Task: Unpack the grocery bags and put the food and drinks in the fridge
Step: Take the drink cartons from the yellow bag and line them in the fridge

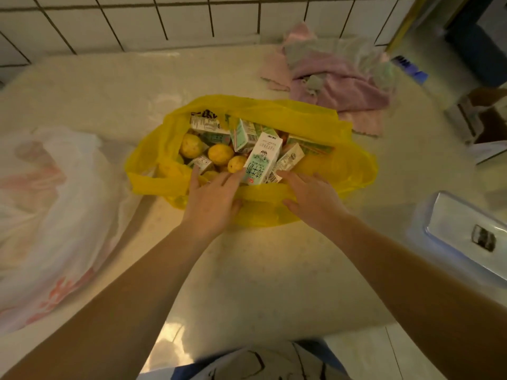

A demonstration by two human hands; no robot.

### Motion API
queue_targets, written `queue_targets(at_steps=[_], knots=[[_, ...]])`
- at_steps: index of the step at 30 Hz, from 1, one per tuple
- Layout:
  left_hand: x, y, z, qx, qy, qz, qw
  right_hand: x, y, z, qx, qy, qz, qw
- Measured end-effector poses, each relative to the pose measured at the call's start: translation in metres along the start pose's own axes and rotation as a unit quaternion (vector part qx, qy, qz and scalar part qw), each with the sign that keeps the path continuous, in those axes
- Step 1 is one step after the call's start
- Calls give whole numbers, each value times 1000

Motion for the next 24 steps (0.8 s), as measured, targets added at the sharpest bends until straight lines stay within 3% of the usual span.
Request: queue_targets(at_steps=[4,7,10,13,15,17,20,24], knots=[[-5,-2,-16,-55,-27,11,998,4,-6,-6,-16,92,51,994],[-15,-14,-35,-48,-50,-2,998,8,-17,-20,-40,182,61,980],[-25,-38,-52,10,-39,18,999,5,-37,-28,-39,197,72,977],[-29,-63,-64,131,10,18,991,3,-64,-33,-4,188,56,981],[-33,-67,-70,142,9,31,989,3,-77,-34,39,182,41,982],[-34,-61,-70,93,6,27,995,-1,-79,-33,67,166,60,982],[-29,-42,-57,-10,41,-43,998,-9,-52,-23,-4,119,162,980],[-21,-11,-24,-110,122,-167,972,-21,-33,4,-62,46,177,981]])
Point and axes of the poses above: each hand's wrist, its own z-axis towards the middle knuckle, its own y-axis out of the back of the hand, x = y × z, the point moved 6 cm from there along z, towards the middle knuckle
